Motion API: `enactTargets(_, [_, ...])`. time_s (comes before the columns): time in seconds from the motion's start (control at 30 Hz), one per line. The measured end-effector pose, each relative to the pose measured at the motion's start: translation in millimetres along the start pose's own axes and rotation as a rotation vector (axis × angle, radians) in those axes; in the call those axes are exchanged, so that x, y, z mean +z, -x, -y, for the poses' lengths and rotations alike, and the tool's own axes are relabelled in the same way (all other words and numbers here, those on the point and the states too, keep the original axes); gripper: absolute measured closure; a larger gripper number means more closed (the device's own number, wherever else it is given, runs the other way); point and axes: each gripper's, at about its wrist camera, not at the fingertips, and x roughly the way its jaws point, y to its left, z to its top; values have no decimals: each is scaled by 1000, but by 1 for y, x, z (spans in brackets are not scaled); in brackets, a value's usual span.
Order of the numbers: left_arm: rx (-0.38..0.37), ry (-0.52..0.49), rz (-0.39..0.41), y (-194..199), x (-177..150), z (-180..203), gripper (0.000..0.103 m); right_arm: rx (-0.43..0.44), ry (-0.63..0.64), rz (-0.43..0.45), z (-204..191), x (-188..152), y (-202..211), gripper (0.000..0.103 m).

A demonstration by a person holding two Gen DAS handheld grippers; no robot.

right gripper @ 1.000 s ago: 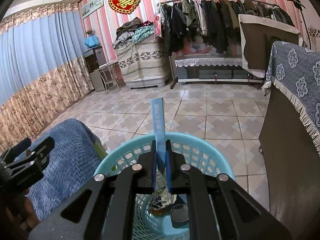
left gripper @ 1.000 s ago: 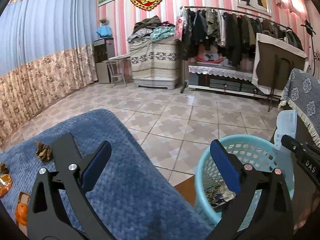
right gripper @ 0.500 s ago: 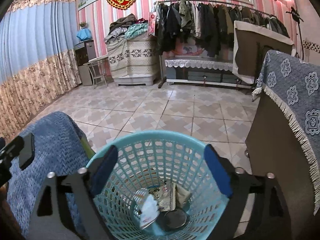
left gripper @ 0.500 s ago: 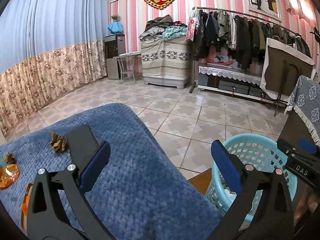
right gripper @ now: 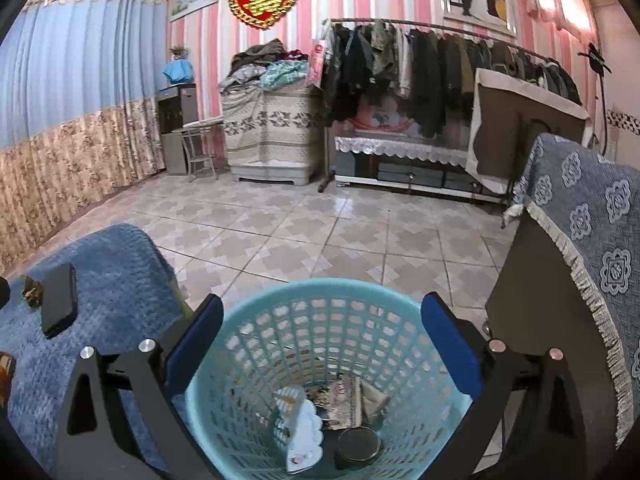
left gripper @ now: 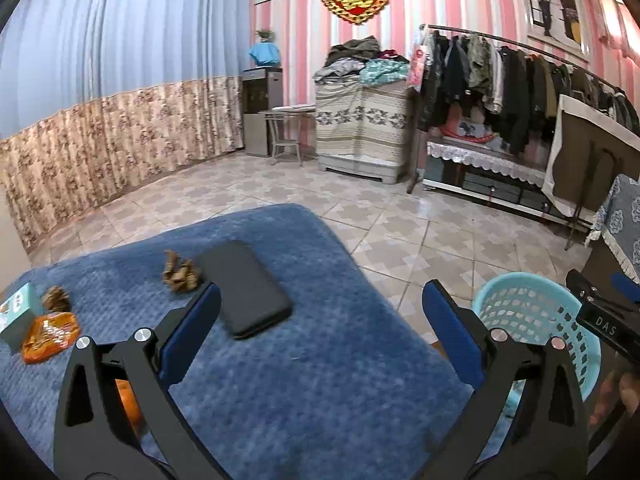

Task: Collect trash
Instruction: 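Move both tools back over the rug toward the orange and phone case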

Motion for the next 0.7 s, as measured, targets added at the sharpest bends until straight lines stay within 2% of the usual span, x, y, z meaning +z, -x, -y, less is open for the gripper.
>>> enactTargets(0.27, [100, 59, -2, 29, -8, -76, 6, 119, 94, 27, -66, 1, 18, 5])
enactTargets(0.47, [245, 85, -26, 48, -32, -152, 6, 241, 187, 28, -127, -12, 33, 5])
enactTargets(0.5, [271, 97, -36, 51, -39, -167, 6, 283, 208, 12, -142, -17, 34, 5])
enactTargets(0.7, [397, 147, -90, 63, -73, -235, 6, 410, 329, -11, -211, -46, 53, 5])
